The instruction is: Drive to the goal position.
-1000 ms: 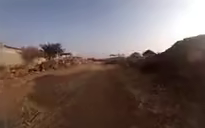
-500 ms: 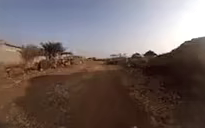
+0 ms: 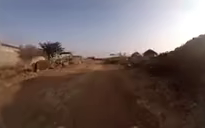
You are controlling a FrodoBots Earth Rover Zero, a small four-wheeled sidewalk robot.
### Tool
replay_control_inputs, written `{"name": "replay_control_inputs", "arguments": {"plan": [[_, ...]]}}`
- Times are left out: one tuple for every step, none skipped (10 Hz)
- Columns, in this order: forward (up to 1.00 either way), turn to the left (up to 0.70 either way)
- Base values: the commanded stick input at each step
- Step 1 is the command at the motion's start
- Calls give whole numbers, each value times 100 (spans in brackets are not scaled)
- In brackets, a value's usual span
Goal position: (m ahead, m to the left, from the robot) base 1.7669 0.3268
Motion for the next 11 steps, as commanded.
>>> {"name": "replay_control_inputs", "arguments": {"plan": [[70, 0], [70, 0], [70, 0], [70, 0], [70, 0], [70, 0], [70, 0], [70, 0], [70, 0], [70, 0], [70, 0]]}}
